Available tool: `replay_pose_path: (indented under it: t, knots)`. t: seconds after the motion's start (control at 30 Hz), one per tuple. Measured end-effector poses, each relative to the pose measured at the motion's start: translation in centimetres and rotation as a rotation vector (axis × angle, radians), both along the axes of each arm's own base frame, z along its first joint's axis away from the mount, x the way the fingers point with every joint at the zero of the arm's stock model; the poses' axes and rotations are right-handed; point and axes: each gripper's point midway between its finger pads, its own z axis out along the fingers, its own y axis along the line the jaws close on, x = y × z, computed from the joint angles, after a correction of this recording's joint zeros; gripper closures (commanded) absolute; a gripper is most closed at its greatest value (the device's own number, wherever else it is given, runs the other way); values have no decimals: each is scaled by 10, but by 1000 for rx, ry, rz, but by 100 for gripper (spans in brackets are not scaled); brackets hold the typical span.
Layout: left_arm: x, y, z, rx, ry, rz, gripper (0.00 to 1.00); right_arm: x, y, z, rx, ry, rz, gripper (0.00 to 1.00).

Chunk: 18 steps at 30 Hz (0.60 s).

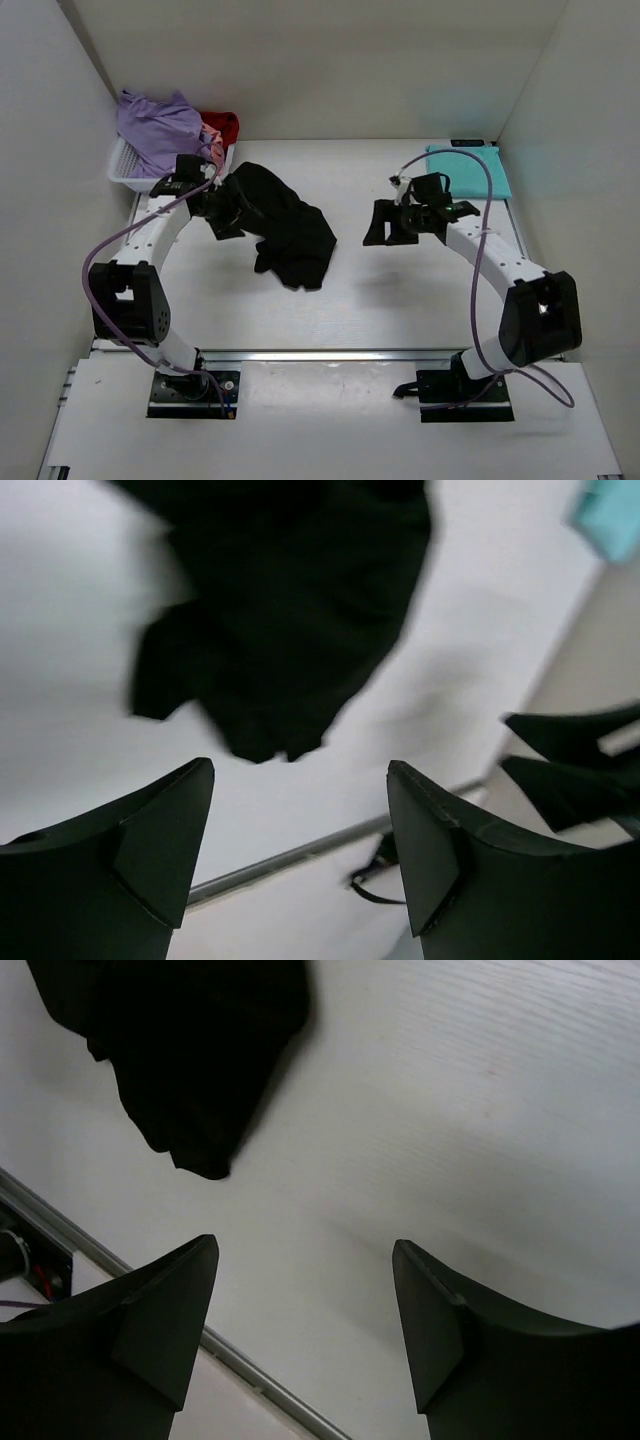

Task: Fold and stack the t-shirts
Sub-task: Move the tshirt to the center of the board, then flatten out the tshirt

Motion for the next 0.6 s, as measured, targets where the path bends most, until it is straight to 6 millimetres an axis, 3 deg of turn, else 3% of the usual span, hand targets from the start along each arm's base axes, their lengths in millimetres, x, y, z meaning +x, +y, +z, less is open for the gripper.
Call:
replay_pose_path:
  t: [0.1,0.23,0.43,0.6]
  knots:
    - [-16,22,-25,133,83,39,19,1,26,-8,-6,-29,96,36]
    - [-23,30,-43,202,119,68,19,-2,65,-24,-11,-46,214,35]
    - [-57,27,-96,208,269,120,22,4,124,-34,-2,-81,354,35]
    - [-49,14,-110,201,274,138,21,34,140,-23,21,-136,347,33]
